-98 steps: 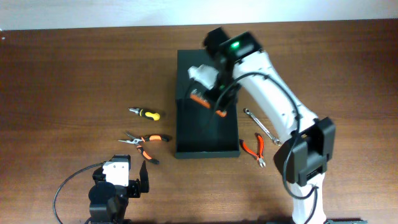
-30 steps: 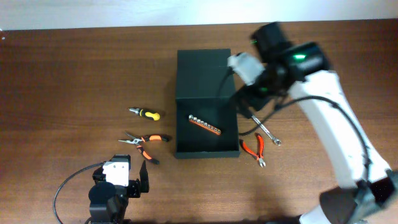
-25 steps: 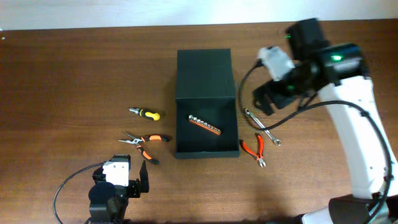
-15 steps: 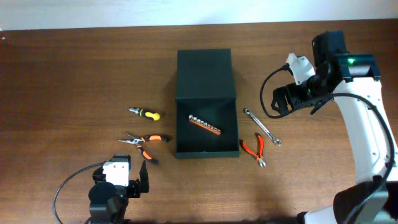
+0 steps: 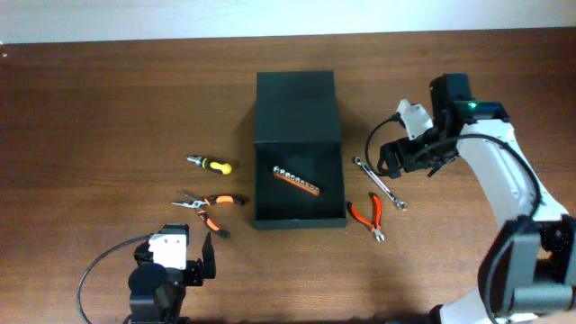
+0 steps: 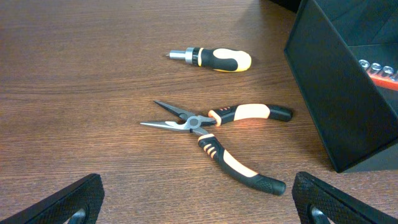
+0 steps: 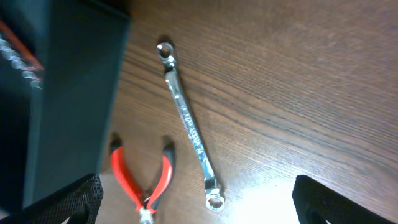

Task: Pack container
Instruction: 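Move right gripper to the chrome wrench and grasp it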

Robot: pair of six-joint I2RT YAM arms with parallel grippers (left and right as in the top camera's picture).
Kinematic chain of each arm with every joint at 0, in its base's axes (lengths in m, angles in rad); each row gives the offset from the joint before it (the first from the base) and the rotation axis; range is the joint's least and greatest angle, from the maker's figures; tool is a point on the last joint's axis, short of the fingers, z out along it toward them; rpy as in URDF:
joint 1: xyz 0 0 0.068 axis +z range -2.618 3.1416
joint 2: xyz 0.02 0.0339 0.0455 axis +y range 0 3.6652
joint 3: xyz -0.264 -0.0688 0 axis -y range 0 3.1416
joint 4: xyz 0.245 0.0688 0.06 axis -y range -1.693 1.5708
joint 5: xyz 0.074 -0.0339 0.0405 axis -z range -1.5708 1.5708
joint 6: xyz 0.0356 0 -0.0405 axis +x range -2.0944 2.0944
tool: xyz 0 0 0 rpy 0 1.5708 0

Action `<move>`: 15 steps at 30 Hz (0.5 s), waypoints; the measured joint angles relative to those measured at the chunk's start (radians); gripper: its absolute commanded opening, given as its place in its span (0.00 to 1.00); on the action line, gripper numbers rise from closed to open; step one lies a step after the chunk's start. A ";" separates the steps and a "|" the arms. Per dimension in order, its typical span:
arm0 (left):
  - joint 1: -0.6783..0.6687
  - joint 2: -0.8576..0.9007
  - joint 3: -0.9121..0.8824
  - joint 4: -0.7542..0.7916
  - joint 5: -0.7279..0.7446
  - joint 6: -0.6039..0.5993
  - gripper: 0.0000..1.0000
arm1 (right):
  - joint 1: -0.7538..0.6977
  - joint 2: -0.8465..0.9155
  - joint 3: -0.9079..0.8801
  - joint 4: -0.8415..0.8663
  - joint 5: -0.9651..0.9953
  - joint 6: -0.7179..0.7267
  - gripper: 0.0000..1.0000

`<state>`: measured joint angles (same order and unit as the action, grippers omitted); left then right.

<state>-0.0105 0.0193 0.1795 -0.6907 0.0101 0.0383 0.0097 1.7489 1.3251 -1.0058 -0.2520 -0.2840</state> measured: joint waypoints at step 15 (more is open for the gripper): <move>0.000 0.000 0.000 0.000 0.000 0.000 0.99 | 0.135 0.151 -0.001 0.085 0.137 0.020 0.90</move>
<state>-0.0105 0.0193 0.1795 -0.6907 0.0097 0.0383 0.1452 1.8999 1.3243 -0.9211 -0.1146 -0.2638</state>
